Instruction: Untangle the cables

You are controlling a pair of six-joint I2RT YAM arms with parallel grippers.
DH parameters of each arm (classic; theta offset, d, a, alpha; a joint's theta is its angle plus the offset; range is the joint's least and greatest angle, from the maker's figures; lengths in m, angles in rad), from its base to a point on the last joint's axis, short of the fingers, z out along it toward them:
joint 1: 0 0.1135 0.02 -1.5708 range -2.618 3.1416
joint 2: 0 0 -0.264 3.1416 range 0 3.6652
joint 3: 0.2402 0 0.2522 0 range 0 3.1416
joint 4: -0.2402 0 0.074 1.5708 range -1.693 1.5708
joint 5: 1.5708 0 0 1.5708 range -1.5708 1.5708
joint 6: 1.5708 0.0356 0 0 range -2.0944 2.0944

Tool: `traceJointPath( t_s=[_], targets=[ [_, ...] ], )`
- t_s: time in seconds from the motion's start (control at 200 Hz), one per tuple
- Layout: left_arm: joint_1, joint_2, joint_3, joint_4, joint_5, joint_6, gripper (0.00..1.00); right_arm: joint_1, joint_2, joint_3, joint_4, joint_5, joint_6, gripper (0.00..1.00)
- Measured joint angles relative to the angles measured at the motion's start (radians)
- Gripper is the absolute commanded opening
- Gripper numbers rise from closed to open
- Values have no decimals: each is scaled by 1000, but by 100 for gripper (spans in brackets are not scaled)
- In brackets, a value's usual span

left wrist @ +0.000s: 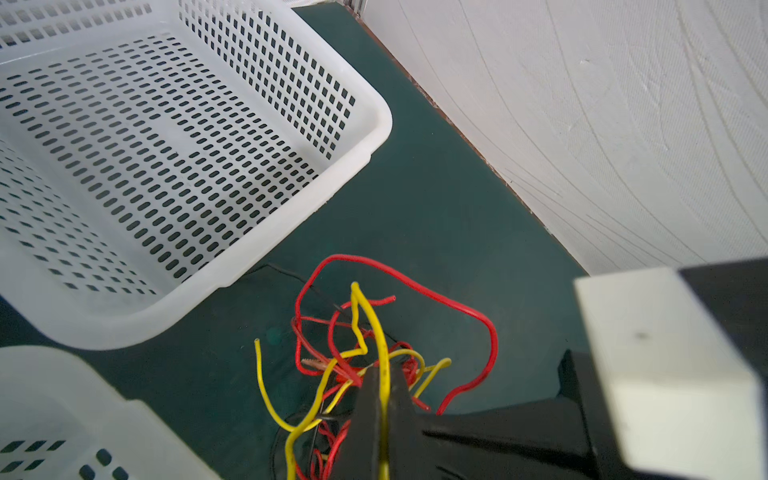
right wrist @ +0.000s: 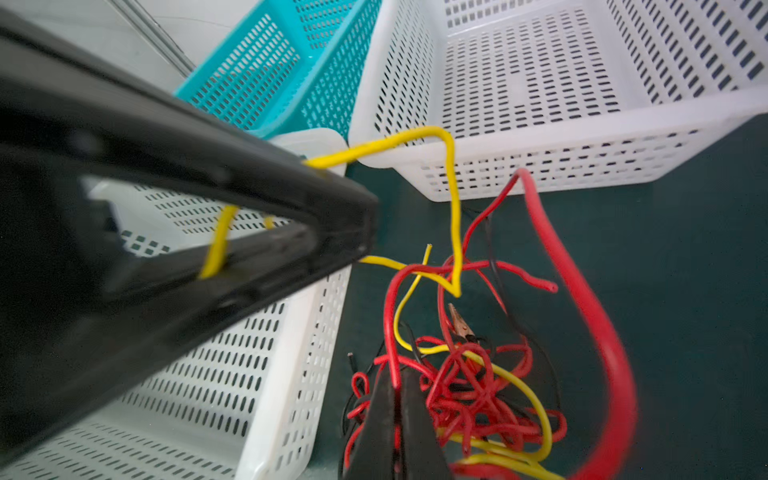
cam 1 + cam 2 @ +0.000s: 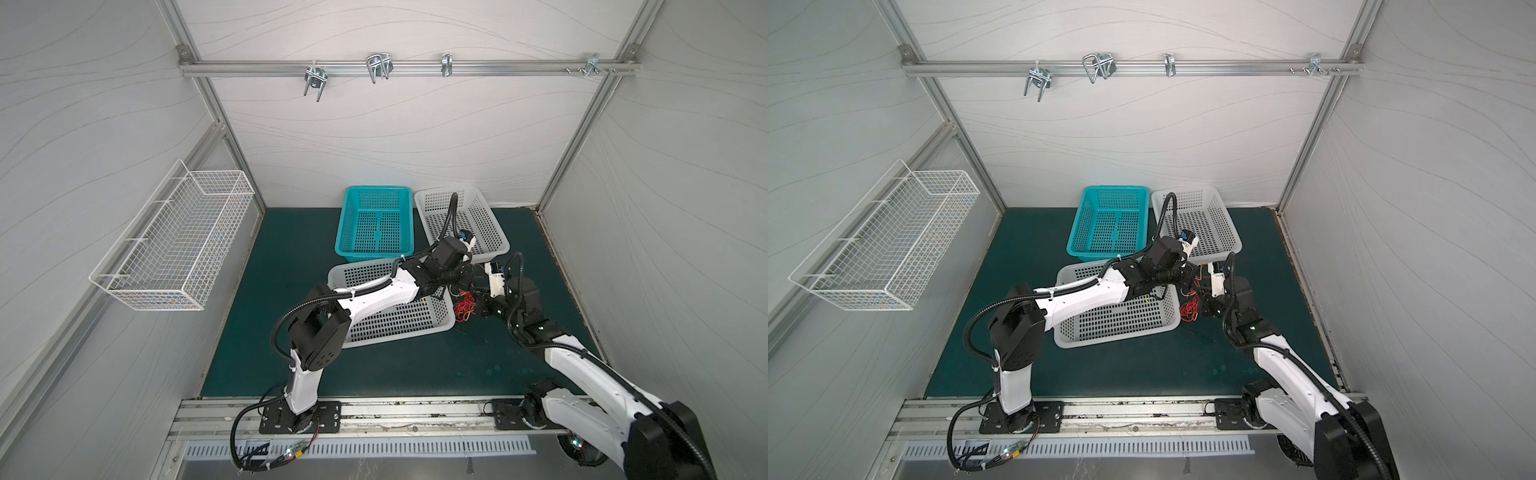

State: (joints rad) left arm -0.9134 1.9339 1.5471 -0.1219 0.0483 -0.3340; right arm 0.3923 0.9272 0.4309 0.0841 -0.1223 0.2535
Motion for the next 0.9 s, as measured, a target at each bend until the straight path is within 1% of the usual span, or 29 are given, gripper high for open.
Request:
traceJointPath(
  t_s=[0.185,0.445,0.535,0.69,0.9],
  targets=[
    [0,24,18,6,12,-13,0,0,-14,-7,13,-55,-19,0],
    [2,27,97,16,3,-14,0,2,64,-6,16,-63,0,0],
    [7,23,107,34,0,-16,0,7,80,-6,17,-39,21,0],
    [21,3,107,43,0,-35,0,8,115,-6,14,34,62,0],
    [59,-70,81,38,1,-68,0,8,182,6,14,126,107,0]
  ],
)
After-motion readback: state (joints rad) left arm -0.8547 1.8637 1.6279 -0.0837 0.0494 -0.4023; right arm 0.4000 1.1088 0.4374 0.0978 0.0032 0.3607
